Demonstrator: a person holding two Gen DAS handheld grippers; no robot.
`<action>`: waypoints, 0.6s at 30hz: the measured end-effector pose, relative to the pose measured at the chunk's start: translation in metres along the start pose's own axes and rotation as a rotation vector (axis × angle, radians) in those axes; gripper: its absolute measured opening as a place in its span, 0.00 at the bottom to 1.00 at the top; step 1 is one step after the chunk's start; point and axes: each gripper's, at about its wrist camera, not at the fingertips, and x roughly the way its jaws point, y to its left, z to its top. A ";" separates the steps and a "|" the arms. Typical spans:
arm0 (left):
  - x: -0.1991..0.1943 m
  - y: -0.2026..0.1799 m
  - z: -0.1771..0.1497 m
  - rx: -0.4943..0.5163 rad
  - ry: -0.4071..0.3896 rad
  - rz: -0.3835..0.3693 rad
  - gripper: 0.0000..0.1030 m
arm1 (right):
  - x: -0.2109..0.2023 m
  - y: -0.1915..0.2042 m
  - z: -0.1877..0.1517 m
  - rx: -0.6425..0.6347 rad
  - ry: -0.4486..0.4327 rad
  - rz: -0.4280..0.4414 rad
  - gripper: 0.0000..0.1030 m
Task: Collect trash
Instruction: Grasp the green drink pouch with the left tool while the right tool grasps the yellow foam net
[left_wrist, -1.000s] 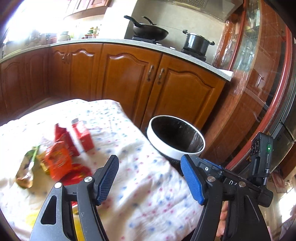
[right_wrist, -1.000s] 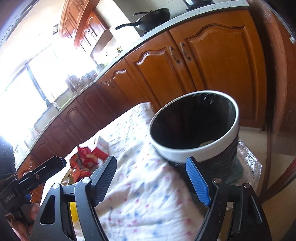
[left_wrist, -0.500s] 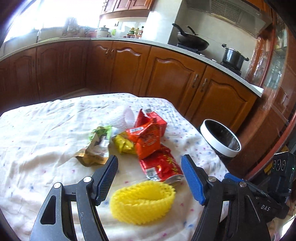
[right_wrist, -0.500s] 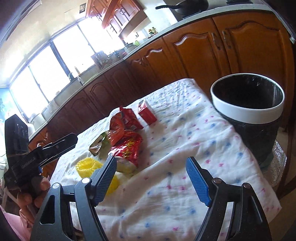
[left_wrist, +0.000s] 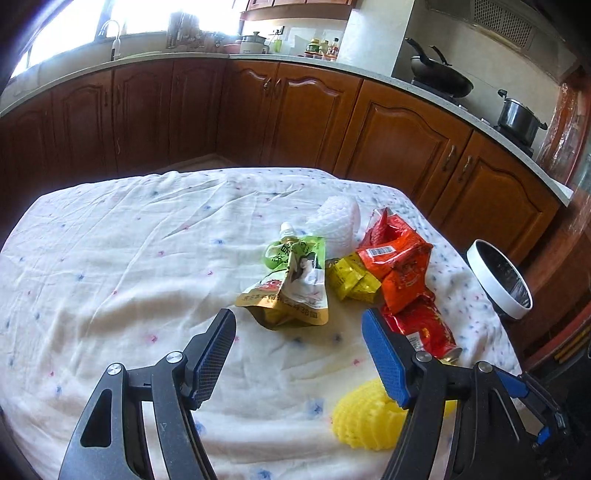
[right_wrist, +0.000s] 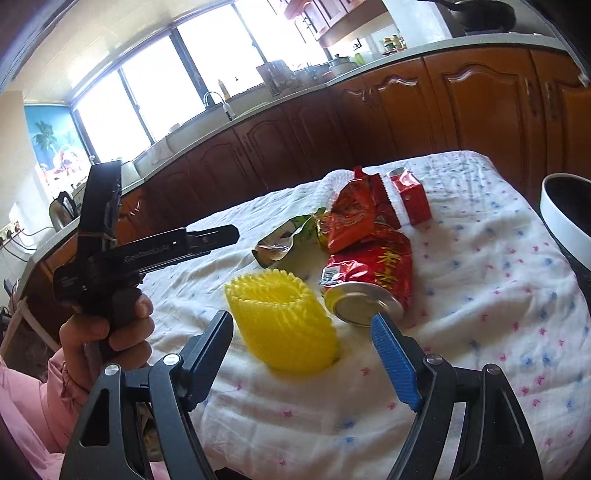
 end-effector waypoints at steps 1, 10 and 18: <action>0.003 0.001 0.004 0.009 0.007 0.002 0.68 | 0.003 0.002 0.001 -0.009 0.003 0.001 0.77; 0.049 0.004 0.030 0.083 0.041 0.041 0.67 | 0.028 0.008 0.004 -0.063 0.051 0.002 0.77; 0.093 0.007 0.036 0.111 0.118 0.029 0.37 | 0.053 0.011 0.003 -0.080 0.113 0.010 0.53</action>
